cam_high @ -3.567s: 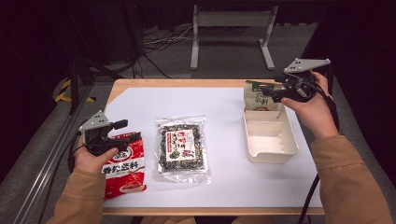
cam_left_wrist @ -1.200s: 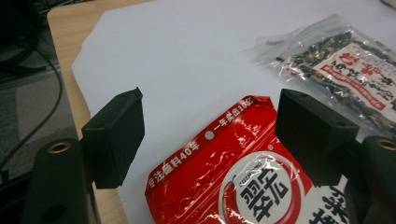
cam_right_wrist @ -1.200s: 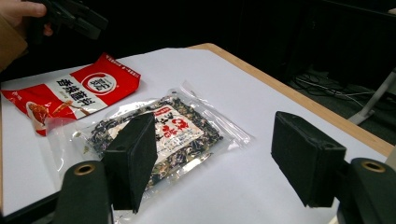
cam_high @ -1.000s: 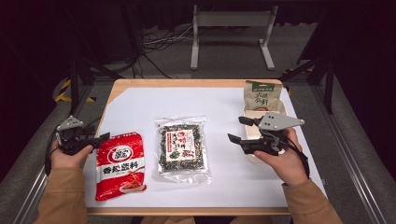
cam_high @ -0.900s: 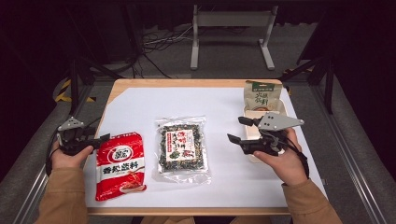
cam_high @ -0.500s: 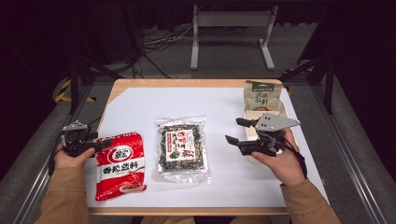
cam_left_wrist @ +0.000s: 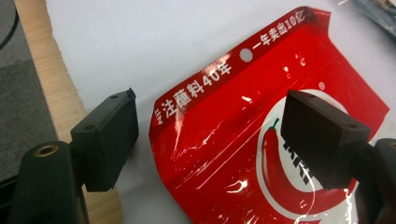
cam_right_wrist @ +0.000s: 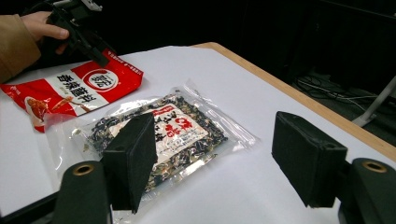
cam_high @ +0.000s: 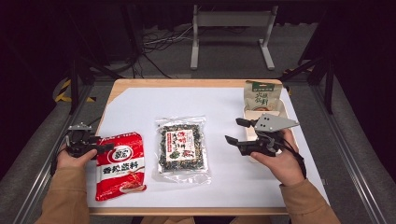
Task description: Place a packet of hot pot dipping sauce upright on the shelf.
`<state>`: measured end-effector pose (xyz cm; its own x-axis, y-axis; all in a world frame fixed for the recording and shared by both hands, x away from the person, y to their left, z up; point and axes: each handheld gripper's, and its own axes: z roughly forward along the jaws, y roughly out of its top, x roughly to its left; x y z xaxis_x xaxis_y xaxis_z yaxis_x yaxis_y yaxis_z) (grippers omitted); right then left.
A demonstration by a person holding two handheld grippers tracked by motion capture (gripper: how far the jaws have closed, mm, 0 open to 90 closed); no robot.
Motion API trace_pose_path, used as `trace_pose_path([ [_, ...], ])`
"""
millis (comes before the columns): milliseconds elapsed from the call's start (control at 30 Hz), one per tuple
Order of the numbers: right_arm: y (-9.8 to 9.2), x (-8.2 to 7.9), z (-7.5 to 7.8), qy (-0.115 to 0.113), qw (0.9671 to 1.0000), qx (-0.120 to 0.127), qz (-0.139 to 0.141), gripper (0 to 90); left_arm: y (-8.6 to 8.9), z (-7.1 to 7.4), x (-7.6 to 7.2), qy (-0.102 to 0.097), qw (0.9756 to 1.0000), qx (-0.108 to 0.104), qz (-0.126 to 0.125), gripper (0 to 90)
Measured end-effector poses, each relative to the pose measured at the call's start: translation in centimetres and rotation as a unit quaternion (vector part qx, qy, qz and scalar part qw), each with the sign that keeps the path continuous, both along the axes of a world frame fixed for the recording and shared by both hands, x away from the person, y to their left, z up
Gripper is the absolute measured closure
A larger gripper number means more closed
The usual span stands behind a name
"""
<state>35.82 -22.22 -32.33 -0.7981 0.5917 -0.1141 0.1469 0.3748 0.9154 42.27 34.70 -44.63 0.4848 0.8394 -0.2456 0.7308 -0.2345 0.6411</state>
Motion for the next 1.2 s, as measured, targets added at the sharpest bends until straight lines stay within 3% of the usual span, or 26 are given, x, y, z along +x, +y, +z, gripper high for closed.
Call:
trace_pose_path([
  [300,0.0,0.0,0.0,0.001,1.0000,0.002,0.000,30.5,-0.2,0.0,-0.1,0.009,0.9999,0.001,-0.011,32.9],
  [567,-0.1,0.2,-0.2,0.003,1.0000,-0.001,-0.002,30.5,-0.9,0.4,-0.6,-0.008,0.9976,0.066,-0.021,49.2],
  [833,0.0,0.2,-0.3,0.005,1.0000,-0.001,0.000,30.5,-1.0,0.3,-0.8,-0.011,0.9967,0.077,-0.023,54.9],
  [967,0.0,0.3,-0.4,0.007,1.0000,-0.001,0.000,30.5,-1.1,0.4,-0.9,-0.010,0.9966,0.078,-0.025,64.8],
  [1200,0.2,0.3,-0.5,0.009,1.0000,-0.003,0.002,30.5,-1.5,0.4,-0.9,-0.009,0.9958,0.083,-0.038,68.5],
])
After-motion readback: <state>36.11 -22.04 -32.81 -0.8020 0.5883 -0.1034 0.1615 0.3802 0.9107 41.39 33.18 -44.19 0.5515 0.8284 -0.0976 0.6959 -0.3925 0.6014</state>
